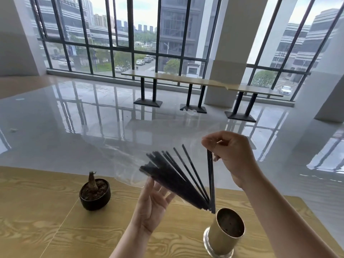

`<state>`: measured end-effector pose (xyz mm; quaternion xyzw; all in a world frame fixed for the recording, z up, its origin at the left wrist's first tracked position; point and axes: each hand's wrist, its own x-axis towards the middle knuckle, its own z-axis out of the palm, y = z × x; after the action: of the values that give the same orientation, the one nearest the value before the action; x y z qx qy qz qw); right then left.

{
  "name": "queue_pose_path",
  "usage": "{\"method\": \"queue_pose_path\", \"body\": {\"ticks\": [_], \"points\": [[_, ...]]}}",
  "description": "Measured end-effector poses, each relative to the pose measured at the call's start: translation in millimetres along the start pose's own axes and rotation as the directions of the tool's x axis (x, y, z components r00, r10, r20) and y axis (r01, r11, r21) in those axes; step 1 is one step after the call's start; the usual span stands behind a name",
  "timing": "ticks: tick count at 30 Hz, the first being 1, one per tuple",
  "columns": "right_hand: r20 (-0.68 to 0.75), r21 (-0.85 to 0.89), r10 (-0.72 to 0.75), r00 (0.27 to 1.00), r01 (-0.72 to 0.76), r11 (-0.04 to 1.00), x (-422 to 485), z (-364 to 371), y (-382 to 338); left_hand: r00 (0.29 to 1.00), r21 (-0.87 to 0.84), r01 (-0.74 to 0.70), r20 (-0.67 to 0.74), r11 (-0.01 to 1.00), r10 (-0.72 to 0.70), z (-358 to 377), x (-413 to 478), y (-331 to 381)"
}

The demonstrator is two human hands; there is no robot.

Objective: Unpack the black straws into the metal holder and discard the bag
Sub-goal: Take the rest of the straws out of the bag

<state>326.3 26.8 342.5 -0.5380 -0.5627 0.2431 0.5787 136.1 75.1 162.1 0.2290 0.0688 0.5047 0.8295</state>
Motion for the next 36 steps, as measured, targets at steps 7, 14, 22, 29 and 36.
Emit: {"method": "queue_pose_path", "body": {"ticks": [7,14,22,29,36], "points": [[-0.008,0.100,0.042,0.999,-0.041,0.994,5,-1,1,0.995,-0.078,-0.038,0.087,0.996,0.045,-6,-4,14],[-0.054,0.124,0.068,0.996,-0.061,0.990,13,-9,1,0.995,-0.054,-0.092,0.037,0.994,0.094,-9,-9,17],[0.021,0.196,0.060,0.998,-0.062,0.979,10,-6,5,0.997,-0.037,-0.042,-0.059,0.998,0.040,-3,-2,5],[0.093,0.138,0.040,0.995,-0.053,0.989,12,-11,2,0.999,-0.091,0.022,-0.042,0.996,-0.026,5,3,1],[0.013,0.124,0.024,1.000,-0.025,0.992,17,-14,5,0.999,-0.158,0.015,-0.029,0.987,-0.019,13,9,3]]}}
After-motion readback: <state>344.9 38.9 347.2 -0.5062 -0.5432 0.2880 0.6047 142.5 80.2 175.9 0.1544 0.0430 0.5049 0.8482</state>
